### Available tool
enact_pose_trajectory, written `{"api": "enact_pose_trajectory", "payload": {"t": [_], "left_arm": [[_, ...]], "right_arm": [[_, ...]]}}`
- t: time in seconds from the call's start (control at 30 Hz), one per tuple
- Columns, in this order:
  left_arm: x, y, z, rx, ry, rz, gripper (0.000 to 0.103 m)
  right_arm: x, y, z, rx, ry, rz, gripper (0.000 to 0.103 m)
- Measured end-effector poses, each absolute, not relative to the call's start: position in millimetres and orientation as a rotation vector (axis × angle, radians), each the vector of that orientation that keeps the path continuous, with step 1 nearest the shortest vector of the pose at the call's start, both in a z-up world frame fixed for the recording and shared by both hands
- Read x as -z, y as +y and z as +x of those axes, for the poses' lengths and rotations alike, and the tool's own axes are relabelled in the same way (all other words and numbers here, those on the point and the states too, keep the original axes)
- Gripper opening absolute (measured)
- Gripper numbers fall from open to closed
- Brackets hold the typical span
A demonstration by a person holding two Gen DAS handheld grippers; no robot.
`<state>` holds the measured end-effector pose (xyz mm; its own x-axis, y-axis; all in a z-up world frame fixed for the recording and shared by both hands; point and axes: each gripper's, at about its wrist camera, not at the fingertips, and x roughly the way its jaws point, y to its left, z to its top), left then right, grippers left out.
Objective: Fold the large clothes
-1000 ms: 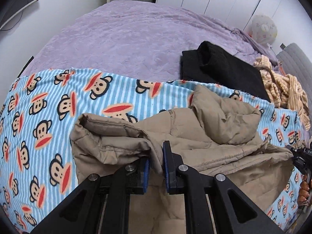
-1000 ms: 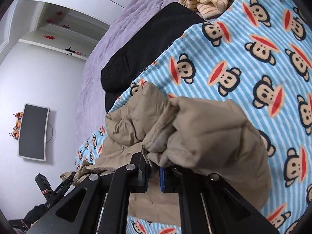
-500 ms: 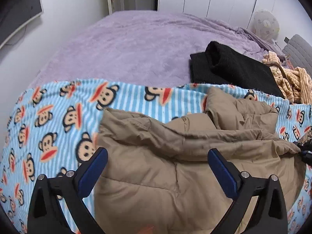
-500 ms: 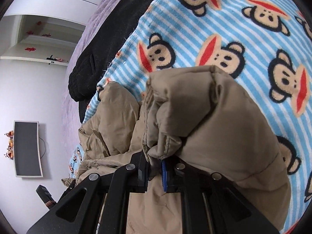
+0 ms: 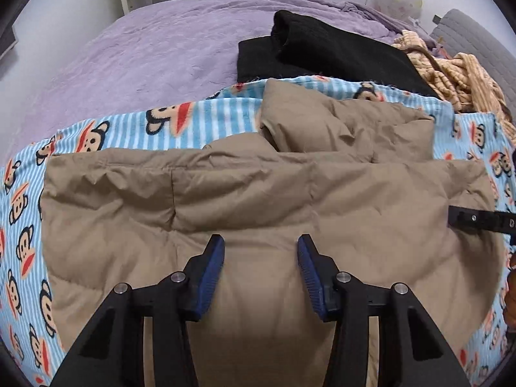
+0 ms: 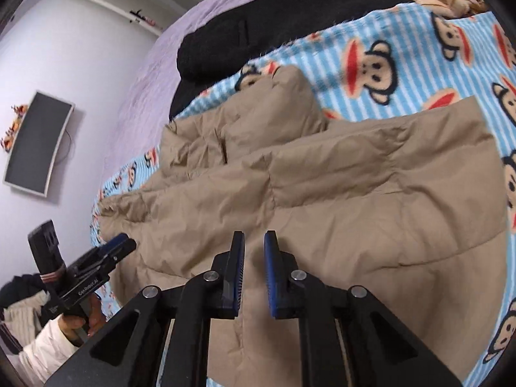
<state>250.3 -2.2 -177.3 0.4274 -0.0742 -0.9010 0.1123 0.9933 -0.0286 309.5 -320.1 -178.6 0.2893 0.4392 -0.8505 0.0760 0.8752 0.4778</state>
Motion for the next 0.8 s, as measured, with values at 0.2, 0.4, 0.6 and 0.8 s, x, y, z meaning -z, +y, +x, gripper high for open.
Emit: {"api": "enact_pose_trajectory", "payload": {"t": [0.2, 0.4, 0.6, 0.8], "left_arm": [[199.6, 1.5, 289.7, 0.042, 1.062, 0.034, 0.051], [203.6, 3.4, 306.7, 0.060, 1.076, 0.072, 0.051], [185.6, 71.5, 283.0, -0.045, 1.045, 0.178, 0.051], [221.3, 124.0, 296.9, -0.118, 1.121, -0.045, 0.066]], "right_arm": [[217.9, -328.5, 347.1, -0.198, 1.215, 0.503, 0.003], [238.1, -341.8, 363.5, -0.224, 1.227, 0.570, 0.000], [204.4, -383.8, 346.5, -0.157, 1.231, 0.416, 0.000], [230.5, -463.4, 322.8, -0.005, 1.189, 0.614, 0.000]]}}
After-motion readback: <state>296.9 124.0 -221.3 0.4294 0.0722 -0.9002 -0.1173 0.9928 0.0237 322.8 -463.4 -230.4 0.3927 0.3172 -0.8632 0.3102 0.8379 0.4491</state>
